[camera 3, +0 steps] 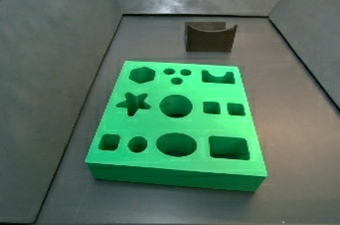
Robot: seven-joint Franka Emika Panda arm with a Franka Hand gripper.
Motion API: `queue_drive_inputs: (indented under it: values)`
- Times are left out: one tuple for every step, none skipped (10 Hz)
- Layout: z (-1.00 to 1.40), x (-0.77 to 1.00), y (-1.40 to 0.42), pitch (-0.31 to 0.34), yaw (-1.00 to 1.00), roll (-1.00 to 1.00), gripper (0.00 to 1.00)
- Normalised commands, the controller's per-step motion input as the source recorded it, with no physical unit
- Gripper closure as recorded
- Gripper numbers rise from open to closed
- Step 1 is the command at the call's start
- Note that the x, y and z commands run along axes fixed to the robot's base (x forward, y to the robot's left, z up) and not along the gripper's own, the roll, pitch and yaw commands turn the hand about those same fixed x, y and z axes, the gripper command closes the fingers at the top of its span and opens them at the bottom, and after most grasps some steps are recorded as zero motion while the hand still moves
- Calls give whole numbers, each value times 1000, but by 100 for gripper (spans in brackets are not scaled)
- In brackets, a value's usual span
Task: Pick up the oval object. Move up. Place the oval object on the fixture. Regrasp the oval object. Move to above the board. Insert the oval object.
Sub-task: Insert the oval object.
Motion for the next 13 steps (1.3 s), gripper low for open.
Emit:
queue_drive_inputs:
  values:
    - [-386, 0, -337, -137, 189, -26, 100]
    - [-414, 0, -386, -133, 166, -17, 100]
    - [-431, 0, -466, -137, 131, 0, 100]
    - [-469, 46, -503, -120, 91, 0, 100]
    - [-477, 109, -491, -103, 46, 0, 100]
    - [-477, 240, -429, -67, 11, 0, 100]
    - [-523, 217, -377, -56, 0, 0, 100]
    - [-577, 100, -346, -81, 0, 9, 100]
    - [-623, 0, -249, -111, 0, 0, 100]
    - [-609, 0, -209, -91, 0, 0, 100]
    - [-569, -51, -263, -93, 0, 0, 100]
    - [-517, 0, -269, -91, 11, 0, 100]
    - [-489, 0, -289, -74, 43, 0, 100]
